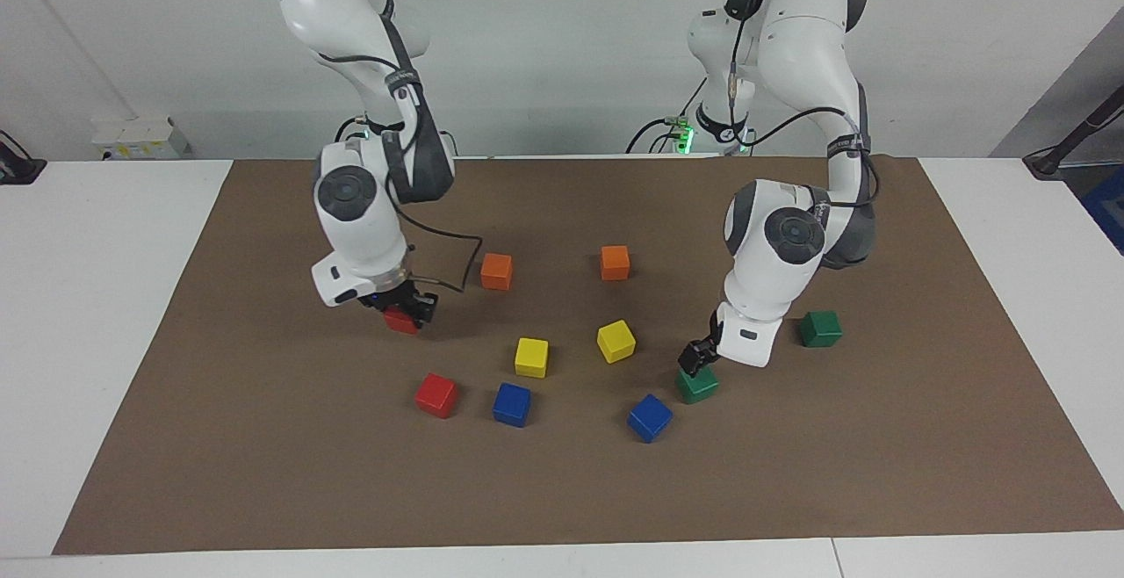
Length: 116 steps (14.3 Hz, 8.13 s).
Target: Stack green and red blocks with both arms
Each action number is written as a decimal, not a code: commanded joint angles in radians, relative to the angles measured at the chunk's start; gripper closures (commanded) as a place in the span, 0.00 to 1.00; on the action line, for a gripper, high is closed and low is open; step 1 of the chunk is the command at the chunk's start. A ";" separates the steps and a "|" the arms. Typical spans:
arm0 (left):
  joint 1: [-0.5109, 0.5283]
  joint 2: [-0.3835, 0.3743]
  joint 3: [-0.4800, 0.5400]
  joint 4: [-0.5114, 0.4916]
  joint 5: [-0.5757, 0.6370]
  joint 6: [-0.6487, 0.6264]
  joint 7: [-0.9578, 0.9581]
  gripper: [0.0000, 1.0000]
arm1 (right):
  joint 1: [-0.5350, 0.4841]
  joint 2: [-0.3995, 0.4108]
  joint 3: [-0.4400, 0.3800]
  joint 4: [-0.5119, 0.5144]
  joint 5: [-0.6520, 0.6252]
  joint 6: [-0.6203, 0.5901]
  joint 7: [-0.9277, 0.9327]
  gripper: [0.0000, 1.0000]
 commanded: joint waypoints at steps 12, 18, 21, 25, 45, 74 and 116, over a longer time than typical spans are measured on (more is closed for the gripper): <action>-0.078 0.104 0.055 0.052 0.076 0.103 -0.114 0.00 | -0.199 0.074 0.013 -0.195 -0.009 0.434 -0.372 1.00; -0.072 0.096 0.060 0.104 0.050 -0.041 -0.113 1.00 | -0.181 0.060 0.013 -0.182 0.003 0.399 -0.295 0.00; 0.016 -0.046 0.049 0.031 0.042 -0.136 0.044 1.00 | -0.169 0.036 0.013 -0.105 0.003 0.245 -0.294 0.00; 0.109 -0.255 0.052 -0.168 0.028 -0.188 0.295 1.00 | -0.040 0.011 0.013 0.079 -0.012 -0.052 -0.065 0.00; 0.286 -0.284 0.052 -0.385 -0.024 0.056 0.708 1.00 | 0.112 0.456 0.016 0.546 -0.087 0.056 0.208 0.00; 0.224 -0.505 0.112 -0.067 -0.010 -0.605 0.763 0.00 | -0.082 0.083 0.018 0.203 -0.018 -0.153 -0.260 1.00; 0.231 -0.547 0.118 -0.078 -0.010 -0.590 0.751 0.00 | -0.147 -0.201 0.042 0.270 -0.009 -0.395 -0.406 0.00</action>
